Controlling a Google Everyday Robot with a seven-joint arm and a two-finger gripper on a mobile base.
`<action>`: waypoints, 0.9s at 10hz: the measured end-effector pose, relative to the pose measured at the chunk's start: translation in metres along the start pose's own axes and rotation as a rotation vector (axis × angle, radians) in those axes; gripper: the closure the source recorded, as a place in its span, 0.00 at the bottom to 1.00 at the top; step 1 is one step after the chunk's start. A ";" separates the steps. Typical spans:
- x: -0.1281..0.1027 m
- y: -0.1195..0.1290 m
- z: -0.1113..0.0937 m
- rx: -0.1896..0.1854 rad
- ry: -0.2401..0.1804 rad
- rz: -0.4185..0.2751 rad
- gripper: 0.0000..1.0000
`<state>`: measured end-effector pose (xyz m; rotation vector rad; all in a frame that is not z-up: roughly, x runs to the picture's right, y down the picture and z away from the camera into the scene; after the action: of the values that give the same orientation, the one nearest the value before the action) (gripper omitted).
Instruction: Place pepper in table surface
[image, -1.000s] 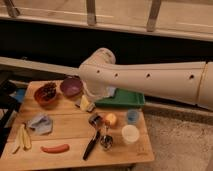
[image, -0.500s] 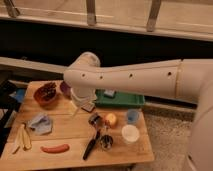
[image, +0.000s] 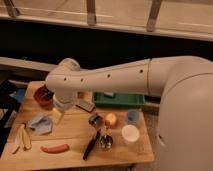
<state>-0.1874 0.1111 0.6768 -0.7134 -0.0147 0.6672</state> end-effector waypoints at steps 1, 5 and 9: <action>-0.003 0.011 0.003 -0.042 -0.021 -0.020 0.20; -0.005 0.016 0.004 -0.062 -0.036 -0.030 0.20; -0.005 0.027 0.029 -0.089 0.014 -0.041 0.20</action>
<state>-0.2130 0.1410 0.6831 -0.8016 -0.0461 0.6250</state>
